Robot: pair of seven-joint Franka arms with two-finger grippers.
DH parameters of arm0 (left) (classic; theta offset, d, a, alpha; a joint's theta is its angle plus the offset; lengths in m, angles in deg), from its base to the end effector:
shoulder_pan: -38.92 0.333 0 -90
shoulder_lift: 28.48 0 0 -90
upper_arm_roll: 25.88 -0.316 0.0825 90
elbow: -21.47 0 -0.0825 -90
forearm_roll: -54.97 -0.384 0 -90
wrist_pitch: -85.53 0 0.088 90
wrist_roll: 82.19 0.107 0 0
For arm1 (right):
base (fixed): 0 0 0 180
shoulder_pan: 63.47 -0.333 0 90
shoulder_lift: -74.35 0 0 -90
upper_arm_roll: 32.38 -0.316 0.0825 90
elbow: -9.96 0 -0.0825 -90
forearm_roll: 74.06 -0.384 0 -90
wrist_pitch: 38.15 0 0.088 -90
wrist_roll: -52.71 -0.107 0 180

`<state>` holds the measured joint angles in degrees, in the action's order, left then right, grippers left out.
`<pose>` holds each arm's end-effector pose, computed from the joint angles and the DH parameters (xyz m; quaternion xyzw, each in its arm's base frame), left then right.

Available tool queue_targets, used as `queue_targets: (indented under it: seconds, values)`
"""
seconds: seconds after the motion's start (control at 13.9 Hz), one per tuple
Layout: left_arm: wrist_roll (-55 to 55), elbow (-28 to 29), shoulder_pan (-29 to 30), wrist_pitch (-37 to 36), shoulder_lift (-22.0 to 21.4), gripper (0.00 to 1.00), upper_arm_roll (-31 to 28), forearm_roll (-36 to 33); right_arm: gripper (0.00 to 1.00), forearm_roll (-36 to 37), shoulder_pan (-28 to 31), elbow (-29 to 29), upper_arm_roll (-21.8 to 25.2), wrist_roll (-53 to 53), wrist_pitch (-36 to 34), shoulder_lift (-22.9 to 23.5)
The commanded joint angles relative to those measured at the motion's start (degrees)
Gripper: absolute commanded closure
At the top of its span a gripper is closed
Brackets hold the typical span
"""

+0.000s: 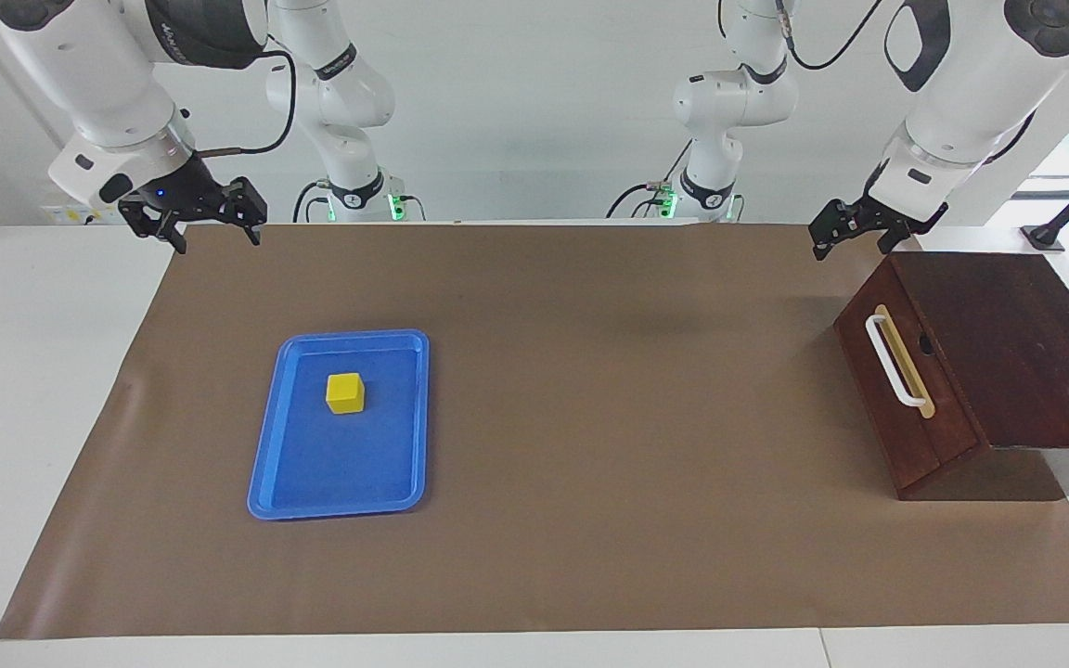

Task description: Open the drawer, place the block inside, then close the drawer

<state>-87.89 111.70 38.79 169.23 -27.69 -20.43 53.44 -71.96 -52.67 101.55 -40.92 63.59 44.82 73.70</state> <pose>0.5436 -0.0496 0.6062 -0.9979 -0.0016 0.0622 0.0189 0.5360 -0.0250 0.6080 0.9947 0.0739 -0.0713 0.0111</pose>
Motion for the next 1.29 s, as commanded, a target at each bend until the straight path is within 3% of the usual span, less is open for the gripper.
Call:
queue_targets:
  seconds: [0.0,0.79,1.08,1.22]
  values:
    - [0.08,0.38,0.22,-0.29,-0.79,0.00,0.00,0.29,0.00,1.15,0.54,0.43,-0.69,1.34,-0.88,-0.67]
    - [-0.45,1.09,-0.04,2.61,-1.06,0.00,0.08,0.29,0.00,-0.87,1.24,0.43,-0.60,1.60,-3.70,-1.02]
    - [-0.80,1.44,0.22,2.87,-1.58,0.00,0.08,0.20,0.00,-0.69,1.24,1.49,-0.34,0.99,-2.47,-1.37]
    - [-0.10,3.27,0.31,7.07,-1.76,0.00,0.00,-0.84,0.00,-0.69,1.24,4.11,-0.34,-0.67,1.20,-2.33]
